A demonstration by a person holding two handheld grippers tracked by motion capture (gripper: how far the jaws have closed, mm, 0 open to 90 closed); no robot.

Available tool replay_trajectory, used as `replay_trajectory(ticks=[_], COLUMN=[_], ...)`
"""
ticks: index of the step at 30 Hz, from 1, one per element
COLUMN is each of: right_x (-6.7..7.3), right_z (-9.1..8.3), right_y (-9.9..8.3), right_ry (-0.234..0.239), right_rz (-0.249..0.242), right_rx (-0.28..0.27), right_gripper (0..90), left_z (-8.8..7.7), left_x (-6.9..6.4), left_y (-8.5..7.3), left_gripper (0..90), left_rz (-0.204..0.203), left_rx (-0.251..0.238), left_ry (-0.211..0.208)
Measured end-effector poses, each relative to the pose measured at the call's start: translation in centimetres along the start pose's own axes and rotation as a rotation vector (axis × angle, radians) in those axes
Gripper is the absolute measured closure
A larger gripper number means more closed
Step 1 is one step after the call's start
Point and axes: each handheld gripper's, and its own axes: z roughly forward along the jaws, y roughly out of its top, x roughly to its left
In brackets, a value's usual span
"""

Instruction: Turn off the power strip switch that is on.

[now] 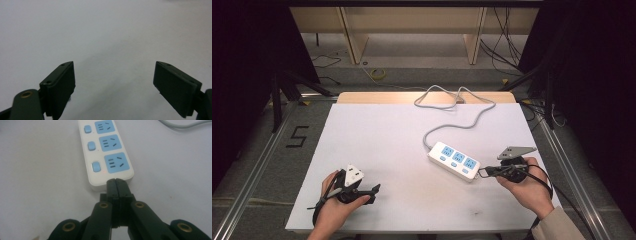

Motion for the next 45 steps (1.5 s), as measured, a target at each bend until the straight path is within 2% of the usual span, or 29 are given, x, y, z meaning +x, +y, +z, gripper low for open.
replay_trajectory(ticks=[45], right_x=[0.7], right_z=[1.5], right_y=[2.5], right_ry=[0.032], right_rz=[-0.035], right_rx=[0.034], right_gripper=[90.0], left_z=[0.0], left_x=[-0.1], left_y=[0.0], left_gripper=[17.5], left_rz=[0.004], left_rx=[0.000], left_ry=[-0.003])
